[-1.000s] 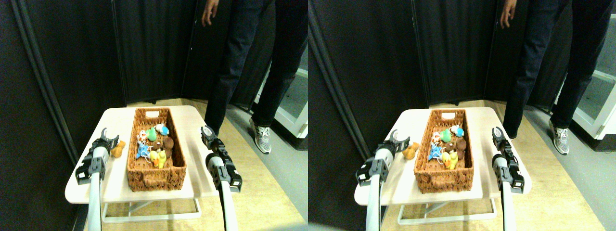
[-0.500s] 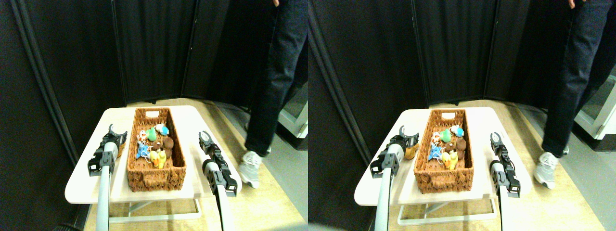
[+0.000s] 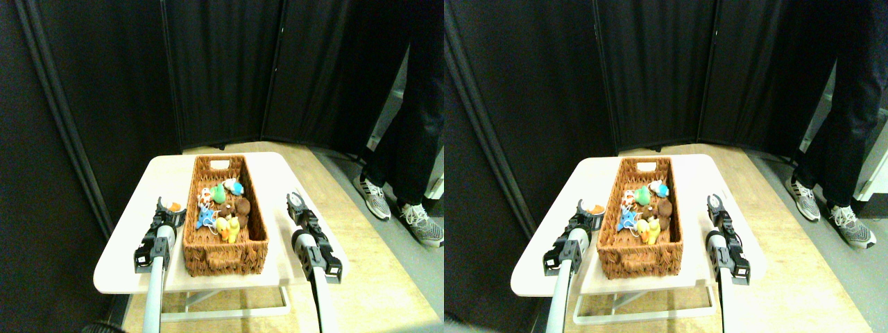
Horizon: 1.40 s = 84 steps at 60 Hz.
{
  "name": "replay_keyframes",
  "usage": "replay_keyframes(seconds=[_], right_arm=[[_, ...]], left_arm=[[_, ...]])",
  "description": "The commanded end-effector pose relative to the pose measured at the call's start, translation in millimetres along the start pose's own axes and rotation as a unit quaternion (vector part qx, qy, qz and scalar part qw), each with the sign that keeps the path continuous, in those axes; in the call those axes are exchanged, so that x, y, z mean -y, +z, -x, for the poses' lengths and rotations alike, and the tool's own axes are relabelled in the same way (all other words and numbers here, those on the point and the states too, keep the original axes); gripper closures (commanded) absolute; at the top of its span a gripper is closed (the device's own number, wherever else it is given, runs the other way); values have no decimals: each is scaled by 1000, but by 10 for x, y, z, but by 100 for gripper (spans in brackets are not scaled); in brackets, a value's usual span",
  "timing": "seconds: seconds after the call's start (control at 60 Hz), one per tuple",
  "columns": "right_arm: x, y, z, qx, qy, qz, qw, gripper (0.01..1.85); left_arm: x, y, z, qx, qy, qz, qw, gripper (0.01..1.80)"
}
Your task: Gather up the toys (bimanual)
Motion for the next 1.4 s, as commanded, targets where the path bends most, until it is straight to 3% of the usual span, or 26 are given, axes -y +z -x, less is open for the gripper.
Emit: replay_keyframes(seconds=[0.017,0.217,0.533,0.7,0.75,0.833,0.883,1.017,1.233,1.333,1.4], right_arm=[[-58,6,-37,4,25,-4,1000,185],[-27,27,-39,12,12,0,1000,185],[35,117,-48,26,-3,-19,999,185],[29,138,-52,25,-5,-26,999,185],[23,129,-52,27,-3,-29,999,185],[29,118,-57,28,1,-24,999,185],[36,116,-62,28,0,-26,999,185],[50,112,-68,29,-1,-33,999,185],[44,104,-81,37,0,-25,999,185],[36,110,-93,30,1,-23,999,185],[34,110,-102,31,3,-22,999,185]], left_arm=[[34,37,-11,14,-16,-5,1000,105],[-21,24,-73,22,-16,12,1000,120],[-105,80,-144,42,-7,11,999,122],[-130,90,-167,36,-7,5,999,125],[-157,82,-193,37,-9,3,999,131],[-185,57,-228,44,-16,4,999,171],[-187,49,-232,49,-18,8,999,180],[-129,71,-195,77,-27,-15,997,180],[-54,222,-147,67,-24,-33,997,180],[9,296,-111,48,-39,-41,997,180],[69,338,-74,51,-46,-46,997,180]])
